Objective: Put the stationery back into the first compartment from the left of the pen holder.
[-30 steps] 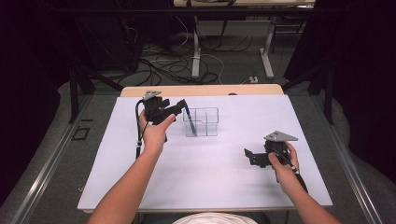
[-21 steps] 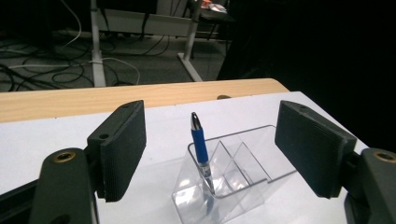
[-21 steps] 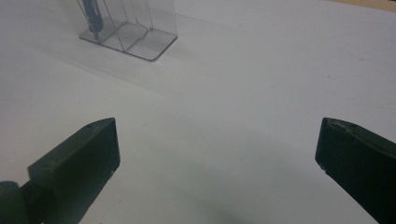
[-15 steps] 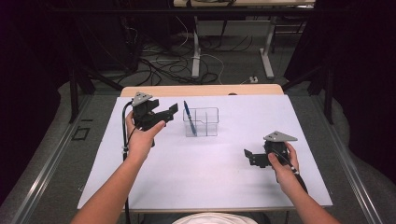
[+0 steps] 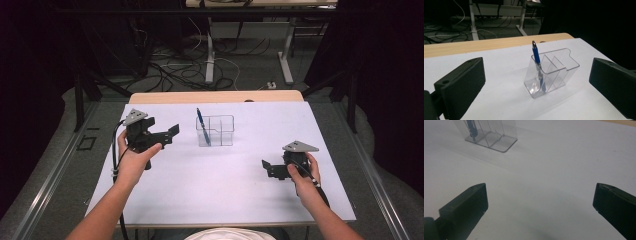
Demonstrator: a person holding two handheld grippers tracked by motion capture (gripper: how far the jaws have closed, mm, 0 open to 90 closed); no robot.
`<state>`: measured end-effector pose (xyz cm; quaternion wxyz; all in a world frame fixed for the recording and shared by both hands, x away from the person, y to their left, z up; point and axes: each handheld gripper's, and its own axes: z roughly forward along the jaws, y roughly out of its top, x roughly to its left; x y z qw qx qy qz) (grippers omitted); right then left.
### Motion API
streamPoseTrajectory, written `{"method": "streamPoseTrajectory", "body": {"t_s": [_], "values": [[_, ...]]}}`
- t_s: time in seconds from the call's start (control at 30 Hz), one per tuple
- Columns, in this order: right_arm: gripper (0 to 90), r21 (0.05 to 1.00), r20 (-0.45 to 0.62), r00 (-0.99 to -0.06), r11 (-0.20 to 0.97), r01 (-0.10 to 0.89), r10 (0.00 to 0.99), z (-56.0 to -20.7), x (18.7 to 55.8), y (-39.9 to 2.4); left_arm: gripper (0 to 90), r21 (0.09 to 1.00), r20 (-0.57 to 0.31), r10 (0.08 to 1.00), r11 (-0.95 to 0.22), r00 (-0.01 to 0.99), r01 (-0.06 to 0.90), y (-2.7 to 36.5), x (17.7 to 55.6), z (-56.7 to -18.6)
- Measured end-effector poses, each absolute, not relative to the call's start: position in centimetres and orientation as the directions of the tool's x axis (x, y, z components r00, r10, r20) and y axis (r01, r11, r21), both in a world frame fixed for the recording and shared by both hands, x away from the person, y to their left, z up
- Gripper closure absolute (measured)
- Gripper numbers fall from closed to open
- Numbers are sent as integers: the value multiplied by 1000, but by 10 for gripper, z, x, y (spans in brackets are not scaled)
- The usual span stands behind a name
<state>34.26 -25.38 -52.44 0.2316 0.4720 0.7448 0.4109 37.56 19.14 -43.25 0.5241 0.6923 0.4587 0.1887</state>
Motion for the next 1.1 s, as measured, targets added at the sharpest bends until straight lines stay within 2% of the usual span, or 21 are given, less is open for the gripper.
{"method": "streamPoseTrajectory", "body": {"t_s": [0.27, 0.67, 0.77, 0.87, 1.1], "values": [[0, 831, 39, -446, 219, 512, 894, -525, 342, -255, 3, 901, -222, 841, -18, 494, 434, 215, 355, -451], [0, 831, 40, -444, 217, 512, 895, -525, 342, -255, 3, 885, -156, 865, -93, 477, 457, 248, 331, -490], [0, 831, 37, -446, 220, 510, 894, -525, 342, -255, 3, 876, -138, 872, -114, 470, 469, 254, 328, -501], [0, 829, 45, -442, 213, 517, 896, -525, 342, -255, 5, 864, -168, 871, -95, 462, 494, 258, 328, -508], [0, 828, 39, -446, 221, 515, 894, -526, 342, -254, 6, 860, -136, 895, -106, 425, 499, 261, 331, -517]]}}
